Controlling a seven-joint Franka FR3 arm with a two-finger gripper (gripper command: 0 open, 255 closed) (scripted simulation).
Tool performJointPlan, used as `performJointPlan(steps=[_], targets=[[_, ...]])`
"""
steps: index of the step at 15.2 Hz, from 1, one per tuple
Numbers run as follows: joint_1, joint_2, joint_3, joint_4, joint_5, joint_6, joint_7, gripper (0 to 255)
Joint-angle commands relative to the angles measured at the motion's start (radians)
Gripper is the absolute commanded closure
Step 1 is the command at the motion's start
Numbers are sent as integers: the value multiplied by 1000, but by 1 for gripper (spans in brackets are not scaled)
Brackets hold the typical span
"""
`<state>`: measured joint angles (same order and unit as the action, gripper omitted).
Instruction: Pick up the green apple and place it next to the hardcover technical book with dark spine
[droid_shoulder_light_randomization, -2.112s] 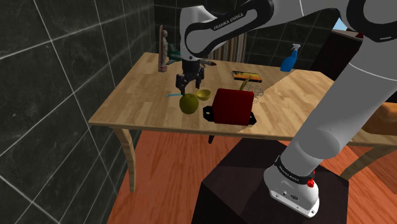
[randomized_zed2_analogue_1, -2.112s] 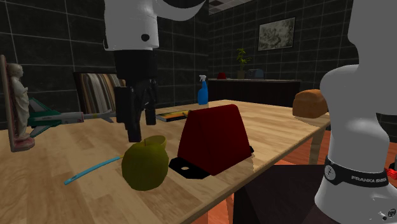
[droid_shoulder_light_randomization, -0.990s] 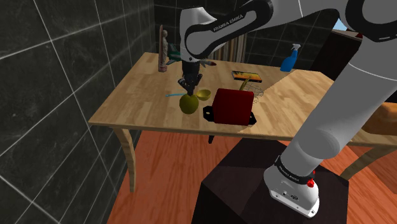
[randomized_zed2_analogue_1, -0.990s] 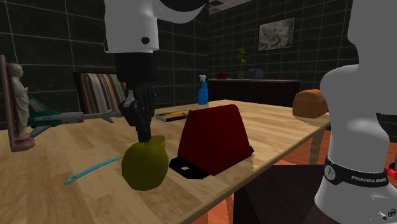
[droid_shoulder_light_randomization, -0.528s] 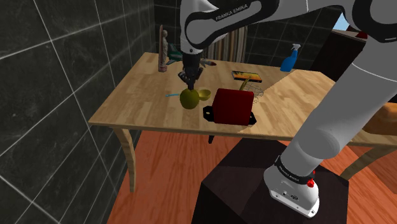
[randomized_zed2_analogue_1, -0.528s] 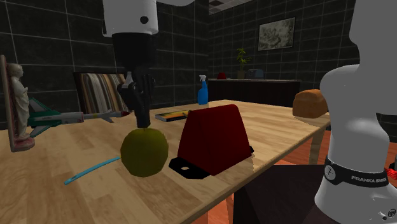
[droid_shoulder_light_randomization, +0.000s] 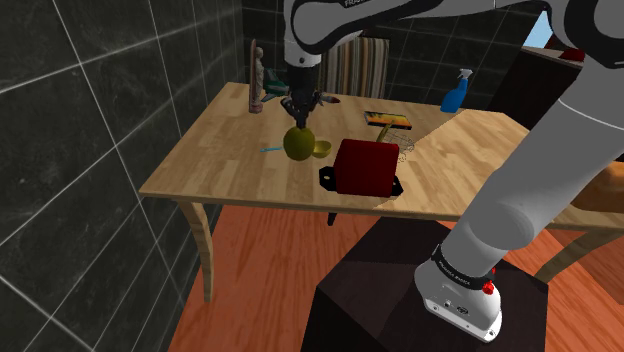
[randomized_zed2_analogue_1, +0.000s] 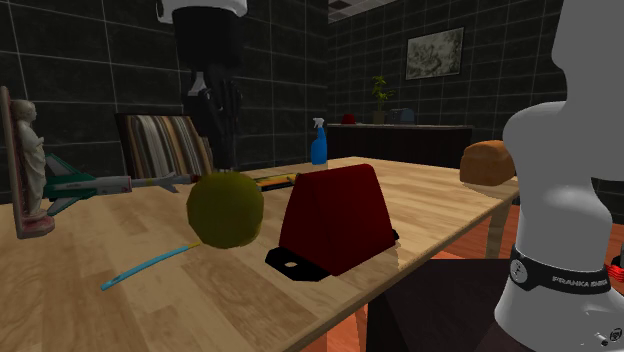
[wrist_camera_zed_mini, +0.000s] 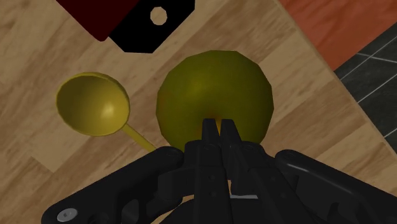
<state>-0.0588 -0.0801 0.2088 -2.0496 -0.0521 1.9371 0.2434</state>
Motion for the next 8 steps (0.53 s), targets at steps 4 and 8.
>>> performJointPlan(steps=[4, 8], targets=[[-1, -13, -2, 53, 4, -67, -7, 255], [-1, -20, -2, 100, 6, -120, -11, 255]])
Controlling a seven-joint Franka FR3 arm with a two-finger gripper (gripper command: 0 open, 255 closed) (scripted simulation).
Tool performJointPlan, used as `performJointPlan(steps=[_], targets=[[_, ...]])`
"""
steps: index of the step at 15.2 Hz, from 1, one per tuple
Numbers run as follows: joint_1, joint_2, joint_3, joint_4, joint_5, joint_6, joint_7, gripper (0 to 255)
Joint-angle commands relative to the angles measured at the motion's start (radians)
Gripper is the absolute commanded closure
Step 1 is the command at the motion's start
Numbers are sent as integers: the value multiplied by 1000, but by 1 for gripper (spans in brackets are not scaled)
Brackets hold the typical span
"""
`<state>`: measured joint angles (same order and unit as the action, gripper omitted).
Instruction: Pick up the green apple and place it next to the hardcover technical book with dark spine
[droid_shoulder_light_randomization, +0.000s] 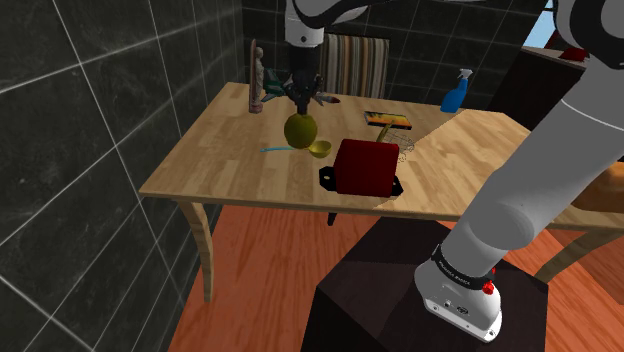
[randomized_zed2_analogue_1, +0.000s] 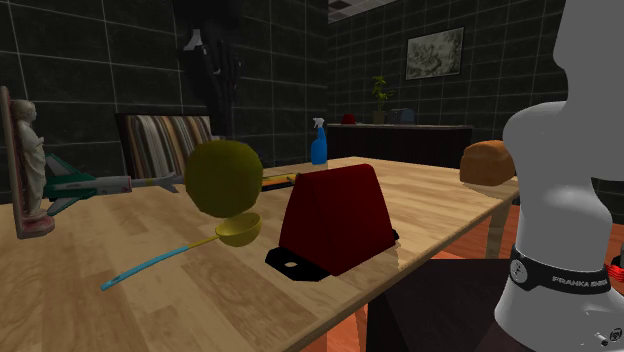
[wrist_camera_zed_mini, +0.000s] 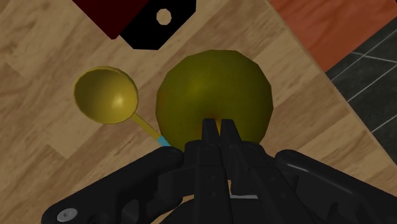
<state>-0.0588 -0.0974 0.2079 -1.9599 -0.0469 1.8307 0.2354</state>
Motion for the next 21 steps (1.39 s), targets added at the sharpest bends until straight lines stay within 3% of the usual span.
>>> performJointPlan(steps=[1, 11, 21], targets=[[-1, -3, -1, 23, 1, -26, -4, 255], [-2, -2, -2, 158, 1, -159, -11, 255], [-101, -132, -145, 13, -11, -130, -251, 255]])
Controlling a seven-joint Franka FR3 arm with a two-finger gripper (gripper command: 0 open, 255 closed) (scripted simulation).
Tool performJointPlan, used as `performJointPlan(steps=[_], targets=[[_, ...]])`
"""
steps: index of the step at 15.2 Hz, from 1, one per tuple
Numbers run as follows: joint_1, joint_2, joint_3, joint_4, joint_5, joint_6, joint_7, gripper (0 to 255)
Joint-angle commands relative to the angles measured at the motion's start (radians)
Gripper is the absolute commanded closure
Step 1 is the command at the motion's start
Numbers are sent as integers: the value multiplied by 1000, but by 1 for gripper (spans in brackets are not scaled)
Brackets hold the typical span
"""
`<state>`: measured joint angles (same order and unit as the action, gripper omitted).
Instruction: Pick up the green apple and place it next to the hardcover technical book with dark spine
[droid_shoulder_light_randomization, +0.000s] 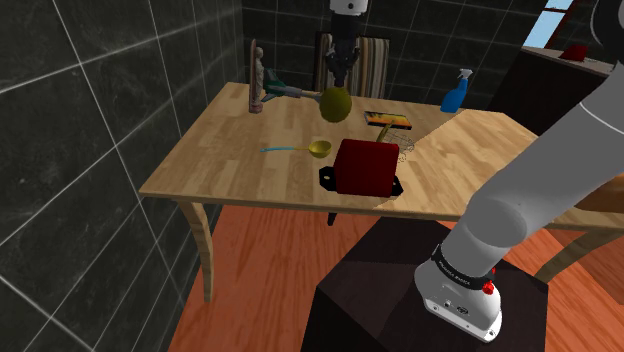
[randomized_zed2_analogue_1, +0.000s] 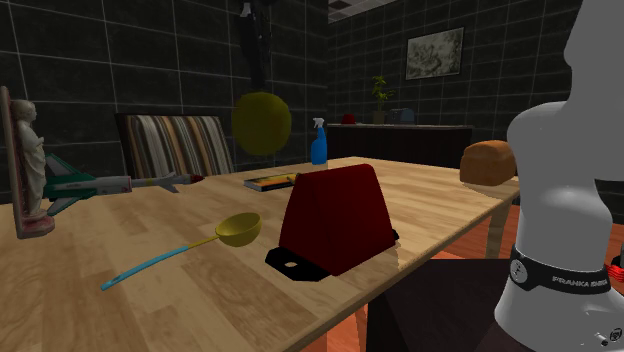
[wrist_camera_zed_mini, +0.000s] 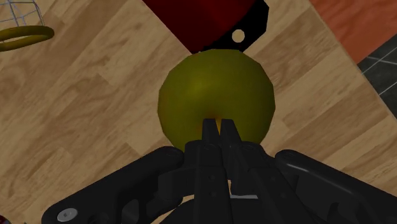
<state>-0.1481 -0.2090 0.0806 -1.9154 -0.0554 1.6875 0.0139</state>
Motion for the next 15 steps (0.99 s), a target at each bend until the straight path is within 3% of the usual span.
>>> performJointPlan(steps=[1, 15], targets=[[-21, -28, -33, -40, -6, 16, -54, 255], [-157, -22, -251, -35, -58, 44, -392, 255]])
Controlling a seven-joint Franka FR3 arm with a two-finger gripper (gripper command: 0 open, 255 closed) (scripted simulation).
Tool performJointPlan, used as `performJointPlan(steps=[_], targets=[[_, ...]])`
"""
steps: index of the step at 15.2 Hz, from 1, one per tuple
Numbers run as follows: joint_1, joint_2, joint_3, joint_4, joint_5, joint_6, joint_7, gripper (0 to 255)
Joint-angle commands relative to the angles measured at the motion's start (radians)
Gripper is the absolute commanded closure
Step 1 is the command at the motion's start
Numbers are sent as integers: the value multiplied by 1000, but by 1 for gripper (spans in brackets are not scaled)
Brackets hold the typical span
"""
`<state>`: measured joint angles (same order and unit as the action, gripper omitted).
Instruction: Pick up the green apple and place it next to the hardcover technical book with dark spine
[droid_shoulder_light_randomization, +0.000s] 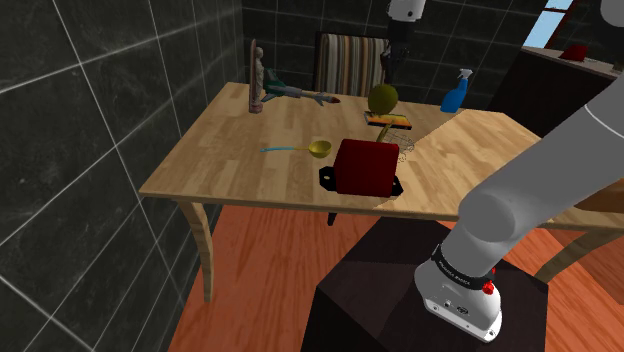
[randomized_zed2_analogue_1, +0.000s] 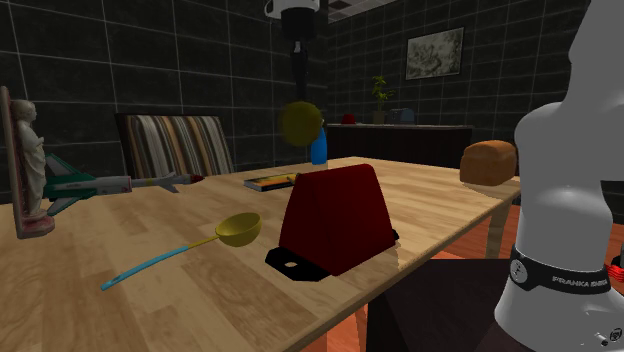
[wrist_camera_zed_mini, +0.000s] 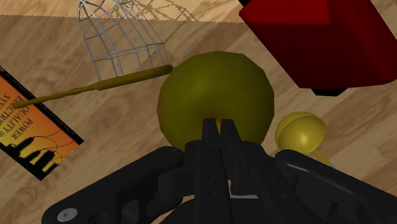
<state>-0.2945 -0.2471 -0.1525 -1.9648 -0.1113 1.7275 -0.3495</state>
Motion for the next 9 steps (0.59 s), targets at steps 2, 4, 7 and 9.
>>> performJointPlan(steps=[2, 4, 7, 9], targets=[[-29, 33, -49, 33, -5, 7, -78, 255], [-48, 55, -80, 56, -6, 11, -128, 255], [-76, 96, -126, 100, -2, 14, -204, 255], [-95, 129, -156, 135, 5, 15, -256, 255]])
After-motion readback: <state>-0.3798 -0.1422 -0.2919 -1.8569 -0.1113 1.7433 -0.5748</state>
